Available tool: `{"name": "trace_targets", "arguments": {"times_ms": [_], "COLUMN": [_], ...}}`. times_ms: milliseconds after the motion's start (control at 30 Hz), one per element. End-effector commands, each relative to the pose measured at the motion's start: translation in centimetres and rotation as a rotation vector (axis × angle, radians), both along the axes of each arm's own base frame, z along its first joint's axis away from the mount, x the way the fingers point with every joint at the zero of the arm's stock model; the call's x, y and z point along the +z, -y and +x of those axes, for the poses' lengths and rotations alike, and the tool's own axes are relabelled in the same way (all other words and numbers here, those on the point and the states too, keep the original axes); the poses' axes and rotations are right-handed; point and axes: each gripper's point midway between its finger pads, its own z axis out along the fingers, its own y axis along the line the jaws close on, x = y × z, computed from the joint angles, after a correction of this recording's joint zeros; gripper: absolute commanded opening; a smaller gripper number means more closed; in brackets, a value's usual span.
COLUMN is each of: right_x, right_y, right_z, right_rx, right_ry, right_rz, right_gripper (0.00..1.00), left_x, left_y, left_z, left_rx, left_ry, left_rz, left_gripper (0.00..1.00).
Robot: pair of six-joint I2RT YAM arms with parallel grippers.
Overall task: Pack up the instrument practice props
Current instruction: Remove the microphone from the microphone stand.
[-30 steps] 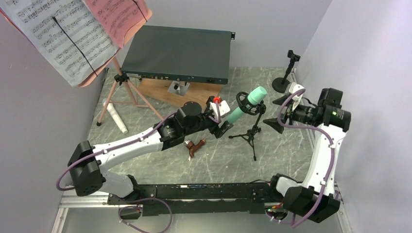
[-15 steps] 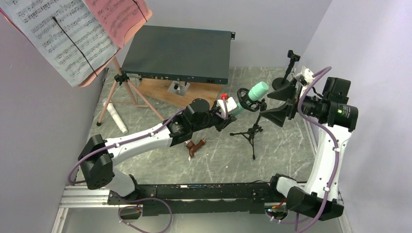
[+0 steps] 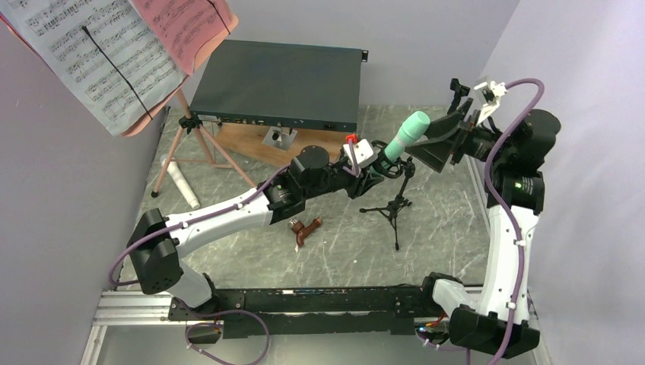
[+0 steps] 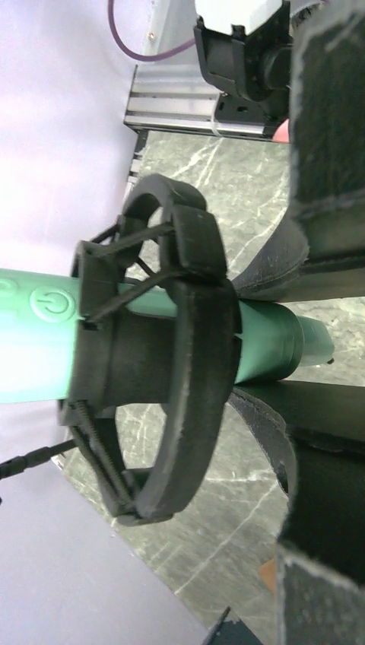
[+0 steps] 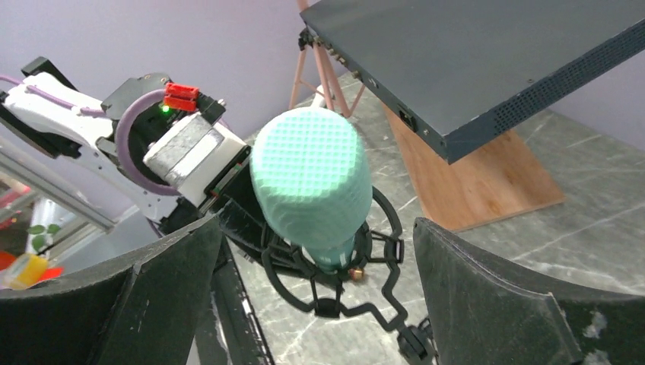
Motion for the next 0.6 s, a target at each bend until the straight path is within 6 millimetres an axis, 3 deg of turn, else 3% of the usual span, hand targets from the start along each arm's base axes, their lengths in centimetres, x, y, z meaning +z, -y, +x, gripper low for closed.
{"name": "trace_targets", "arguments": {"times_ms": [0,500,567], "right_x": [1.4,-0.1,-0.4], "right_y": [-1.3,-3.0,-3.0], "right_z": [1.2,2.9,3.1], "right_rx": [0.003,0.038,0.038], "right_ry": [0.002,0.073,0.075], "right_rz": [0.024,0.078,0.081], "right_gripper": [0.99,0.86,0.8], "left_x": [5.7,7.5,7.6], "left_y": [1.3,2.1,2.1], "left_z": [-0.6,-0.2,-0.1], "left_rx": [-0.045,-0.025,-0.019], "left_ry": [0.039,-0.049,-0.061], "left_rz": [-0.164,-0.278,-0.294], "left_gripper": [0.02,0.02,0.02]}}
